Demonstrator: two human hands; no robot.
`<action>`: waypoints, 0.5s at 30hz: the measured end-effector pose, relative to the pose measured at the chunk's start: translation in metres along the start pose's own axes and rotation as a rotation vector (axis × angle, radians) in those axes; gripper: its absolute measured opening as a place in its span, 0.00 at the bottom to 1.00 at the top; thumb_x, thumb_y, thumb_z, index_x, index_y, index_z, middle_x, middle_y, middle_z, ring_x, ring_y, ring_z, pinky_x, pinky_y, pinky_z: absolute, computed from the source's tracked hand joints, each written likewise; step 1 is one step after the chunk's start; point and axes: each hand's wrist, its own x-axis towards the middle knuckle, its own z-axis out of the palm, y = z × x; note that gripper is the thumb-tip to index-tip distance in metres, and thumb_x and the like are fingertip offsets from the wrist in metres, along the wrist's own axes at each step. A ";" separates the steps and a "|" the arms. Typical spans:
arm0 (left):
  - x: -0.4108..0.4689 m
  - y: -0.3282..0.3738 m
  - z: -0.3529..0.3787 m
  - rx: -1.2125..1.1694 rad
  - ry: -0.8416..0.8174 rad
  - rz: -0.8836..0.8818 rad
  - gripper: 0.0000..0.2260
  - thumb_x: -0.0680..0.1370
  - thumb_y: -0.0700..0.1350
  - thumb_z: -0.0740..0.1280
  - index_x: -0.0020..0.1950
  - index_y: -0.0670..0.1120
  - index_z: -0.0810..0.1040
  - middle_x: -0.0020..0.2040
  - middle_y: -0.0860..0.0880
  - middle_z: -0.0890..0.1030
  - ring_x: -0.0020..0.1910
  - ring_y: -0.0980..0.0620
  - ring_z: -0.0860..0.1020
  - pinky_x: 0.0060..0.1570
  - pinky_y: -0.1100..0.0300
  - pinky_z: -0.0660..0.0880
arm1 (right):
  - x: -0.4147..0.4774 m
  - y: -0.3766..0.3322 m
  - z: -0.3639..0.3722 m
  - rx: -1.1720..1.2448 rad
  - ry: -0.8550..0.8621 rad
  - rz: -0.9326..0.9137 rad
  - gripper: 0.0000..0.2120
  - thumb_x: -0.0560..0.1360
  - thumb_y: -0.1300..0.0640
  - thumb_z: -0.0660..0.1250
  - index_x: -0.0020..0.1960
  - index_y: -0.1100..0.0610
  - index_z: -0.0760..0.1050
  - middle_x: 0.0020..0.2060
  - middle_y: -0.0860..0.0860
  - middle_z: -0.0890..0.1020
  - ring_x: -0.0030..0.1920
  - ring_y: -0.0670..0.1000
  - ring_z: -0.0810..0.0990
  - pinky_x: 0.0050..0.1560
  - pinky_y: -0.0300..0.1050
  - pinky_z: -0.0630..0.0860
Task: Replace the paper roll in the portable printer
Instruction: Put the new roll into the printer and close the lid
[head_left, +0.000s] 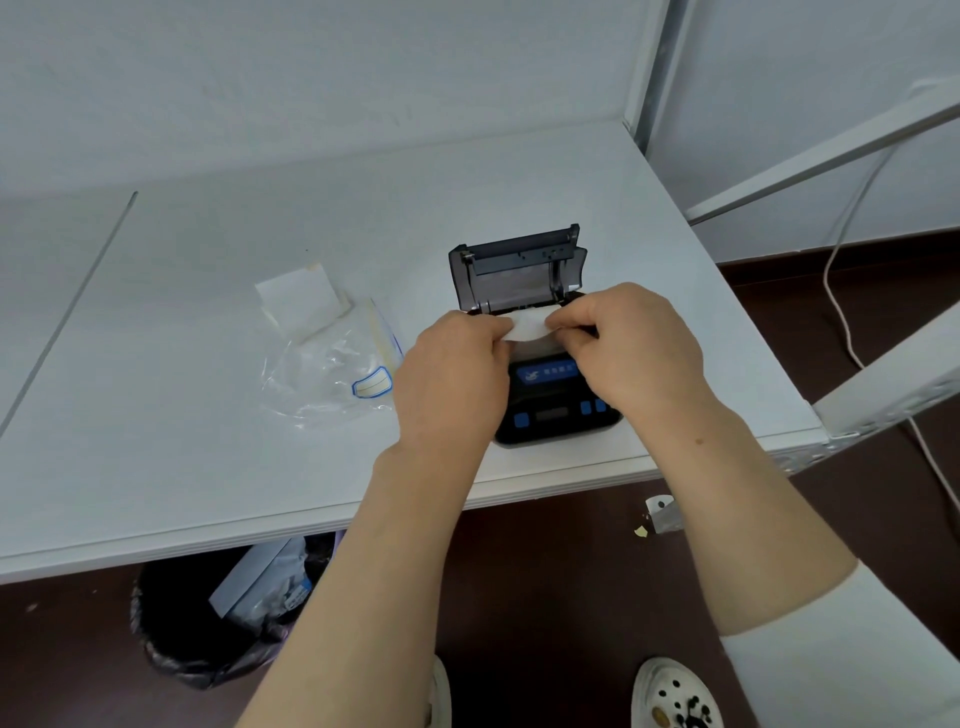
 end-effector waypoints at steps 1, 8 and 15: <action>0.000 -0.001 0.000 0.009 0.001 0.013 0.15 0.79 0.44 0.59 0.63 0.52 0.77 0.61 0.46 0.78 0.60 0.44 0.75 0.53 0.53 0.73 | 0.000 0.000 0.000 -0.003 0.004 -0.015 0.13 0.76 0.61 0.61 0.53 0.51 0.81 0.53 0.54 0.81 0.52 0.59 0.79 0.49 0.51 0.78; -0.001 -0.006 0.007 0.009 0.097 0.122 0.14 0.77 0.41 0.63 0.61 0.51 0.79 0.61 0.47 0.74 0.60 0.45 0.69 0.50 0.55 0.71 | 0.000 0.005 -0.004 -0.002 -0.003 -0.049 0.10 0.74 0.63 0.62 0.47 0.55 0.82 0.50 0.56 0.82 0.51 0.60 0.79 0.51 0.57 0.78; -0.004 -0.012 0.010 -0.026 0.081 0.321 0.12 0.76 0.39 0.64 0.57 0.42 0.81 0.59 0.44 0.80 0.62 0.43 0.73 0.59 0.61 0.67 | -0.002 0.006 -0.009 0.041 -0.050 -0.048 0.12 0.74 0.60 0.63 0.51 0.52 0.83 0.50 0.53 0.84 0.50 0.55 0.80 0.52 0.49 0.77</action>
